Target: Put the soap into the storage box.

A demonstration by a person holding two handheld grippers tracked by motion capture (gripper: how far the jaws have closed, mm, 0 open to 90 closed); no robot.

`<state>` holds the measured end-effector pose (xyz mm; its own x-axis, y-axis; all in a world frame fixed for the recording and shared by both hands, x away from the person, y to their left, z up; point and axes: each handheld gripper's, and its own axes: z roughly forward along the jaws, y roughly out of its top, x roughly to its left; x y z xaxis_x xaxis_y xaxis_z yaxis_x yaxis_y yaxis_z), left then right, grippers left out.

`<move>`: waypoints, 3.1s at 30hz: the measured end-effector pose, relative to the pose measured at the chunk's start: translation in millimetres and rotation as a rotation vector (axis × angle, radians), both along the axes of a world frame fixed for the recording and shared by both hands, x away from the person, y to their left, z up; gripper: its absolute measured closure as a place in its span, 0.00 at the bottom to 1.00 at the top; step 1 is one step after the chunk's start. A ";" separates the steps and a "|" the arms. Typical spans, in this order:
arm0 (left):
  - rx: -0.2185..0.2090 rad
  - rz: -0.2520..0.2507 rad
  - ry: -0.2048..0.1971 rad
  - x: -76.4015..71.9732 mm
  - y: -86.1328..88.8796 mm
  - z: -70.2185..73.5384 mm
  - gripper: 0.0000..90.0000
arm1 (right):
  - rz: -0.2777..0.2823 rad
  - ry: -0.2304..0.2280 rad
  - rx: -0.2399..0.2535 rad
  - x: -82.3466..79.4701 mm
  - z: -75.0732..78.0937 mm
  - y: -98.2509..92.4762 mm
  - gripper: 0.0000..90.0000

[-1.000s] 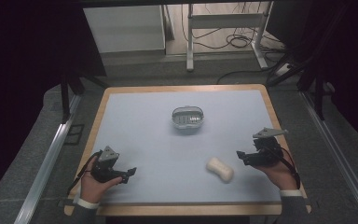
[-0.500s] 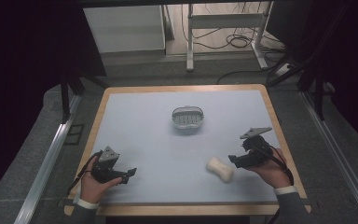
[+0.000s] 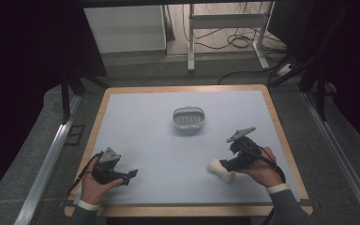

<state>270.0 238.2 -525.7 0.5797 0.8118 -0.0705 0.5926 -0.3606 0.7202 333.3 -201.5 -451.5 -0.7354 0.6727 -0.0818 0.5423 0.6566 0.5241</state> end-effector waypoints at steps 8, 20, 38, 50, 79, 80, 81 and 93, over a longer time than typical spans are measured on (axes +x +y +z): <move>0.003 0.001 0.003 -0.7 0.9 0.8 0.08 | 0.011 0.065 -0.062 -1.5 -13.0 12.5 0.22; 0.007 0.000 -0.003 -1.1 3.0 1.8 0.08 | 0.060 0.156 -0.138 -1.1 -28.4 30.1 0.34; 0.016 0.001 -0.010 -0.6 4.7 1.4 0.08 | 0.074 0.223 -0.247 2.8 -39.2 42.8 0.55; 0.015 0.006 -0.014 -1.0 6.6 2.6 0.08 | 0.068 0.168 -0.205 9.1 -16.8 33.1 0.55; 0.019 0.008 -0.015 -0.9 6.9 2.6 0.08 | 0.074 0.107 -0.167 31.3 13.2 30.4 0.55; 0.018 0.009 -0.015 -0.9 7.0 2.6 0.08 | 0.073 0.105 -0.167 32.1 13.8 30.9 0.55; 0.019 0.009 -0.015 -0.9 7.1 2.7 0.08 | 0.073 0.105 -0.167 32.1 13.8 30.9 0.55; 0.024 0.009 -0.015 -0.7 6.9 2.5 0.08 | 0.090 0.084 -0.163 44.9 21.5 37.6 0.55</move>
